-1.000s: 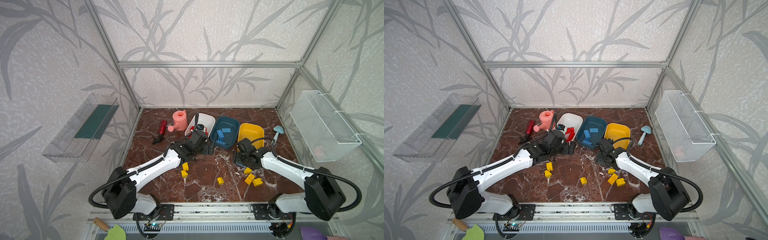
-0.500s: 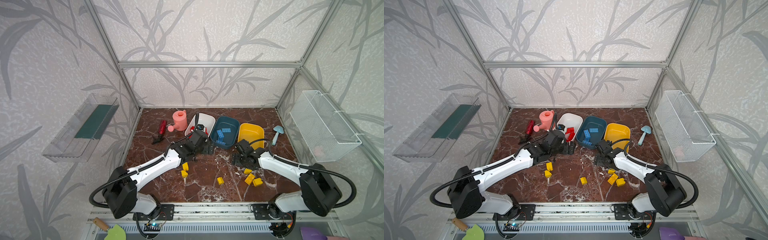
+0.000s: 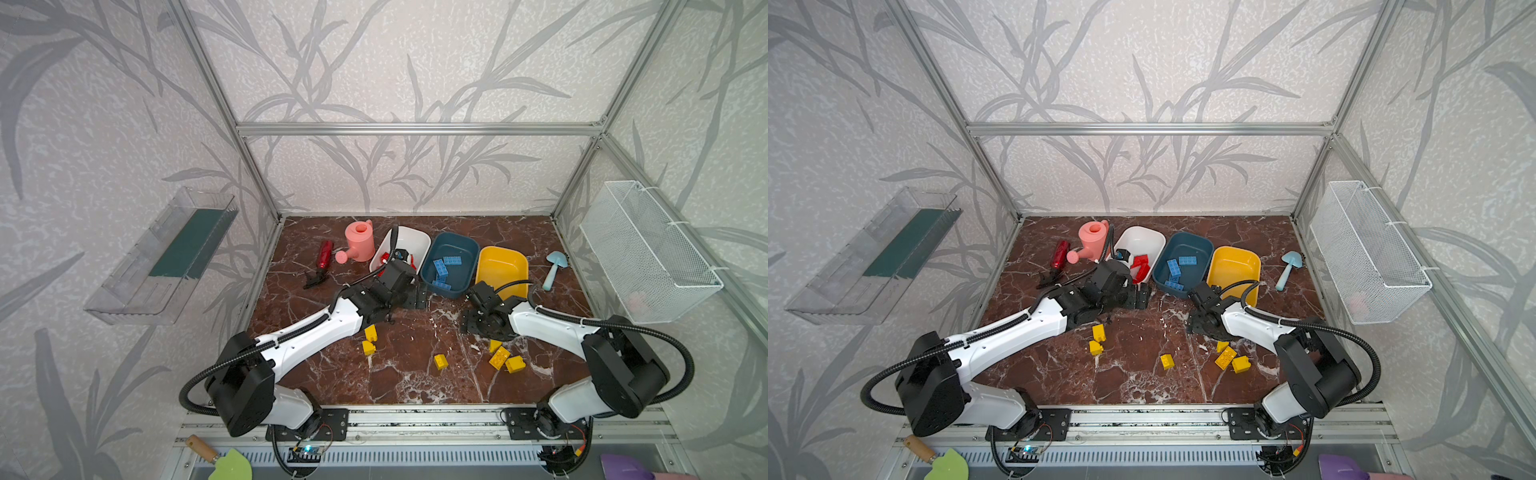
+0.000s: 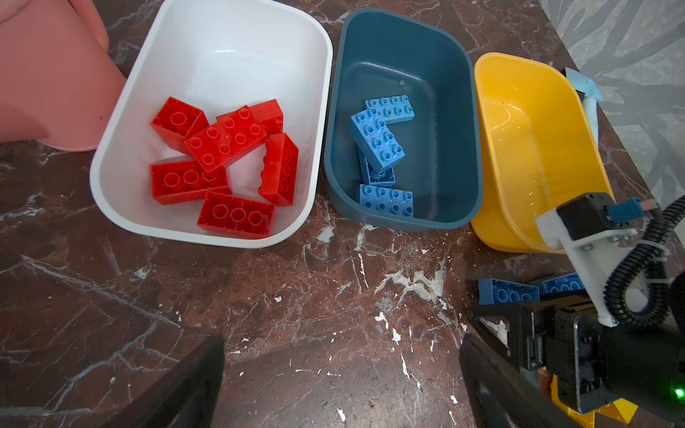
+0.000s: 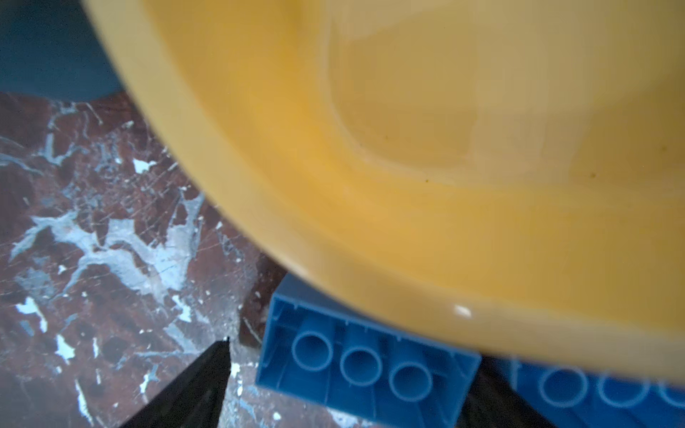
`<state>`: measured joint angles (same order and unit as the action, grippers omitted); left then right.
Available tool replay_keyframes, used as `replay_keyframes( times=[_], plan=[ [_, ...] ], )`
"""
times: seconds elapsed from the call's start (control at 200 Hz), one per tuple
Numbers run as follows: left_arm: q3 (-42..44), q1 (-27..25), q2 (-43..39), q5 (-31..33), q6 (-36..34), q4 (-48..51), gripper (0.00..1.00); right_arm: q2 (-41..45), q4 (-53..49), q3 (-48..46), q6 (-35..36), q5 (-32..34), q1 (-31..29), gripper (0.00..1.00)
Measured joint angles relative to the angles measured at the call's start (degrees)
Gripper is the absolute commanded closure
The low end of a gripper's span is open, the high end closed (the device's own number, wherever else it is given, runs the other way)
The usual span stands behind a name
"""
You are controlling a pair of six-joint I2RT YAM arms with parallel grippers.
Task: Sort the legos into containers by color
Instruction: 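Grasp a blue brick by the yellow tub with the right gripper while left withdraws, then lift the blue brick over the teal tub with the right gripper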
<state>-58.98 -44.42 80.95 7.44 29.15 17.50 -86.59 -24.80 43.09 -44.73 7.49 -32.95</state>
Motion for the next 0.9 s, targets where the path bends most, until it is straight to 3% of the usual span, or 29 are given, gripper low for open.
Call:
replay_keyframes(
  times=[0.235, 0.43, 0.65, 0.73, 0.9],
  plan=[
    [1.03, 0.00, -0.74, 0.00, 0.04, 1.53, 0.02, -3.96, 0.15, 3.41, 0.74, 1.25, 0.00, 0.16],
    [3.76, 0.00, -6.19, 0.04, 0.42, 3.98, 0.02, -4.87, 0.15, 4.13, 1.31, 2.10, -0.22, 0.32],
    [5.20, 0.00, -11.56, 0.74, 0.57, 5.68, 0.02, -4.79, -0.35, 4.22, 1.51, 3.04, -1.66, 0.42],
    [5.95, 0.00, -13.07, 1.11, 0.85, 6.38, 0.02, -4.42, -1.55, 4.83, 1.92, 2.97, -2.34, 0.51],
    [7.50, 0.00, -15.85, 1.92, 1.49, 9.09, 0.01, -1.16, -4.79, 8.61, 4.37, 2.47, -3.08, 0.52]
  ],
)
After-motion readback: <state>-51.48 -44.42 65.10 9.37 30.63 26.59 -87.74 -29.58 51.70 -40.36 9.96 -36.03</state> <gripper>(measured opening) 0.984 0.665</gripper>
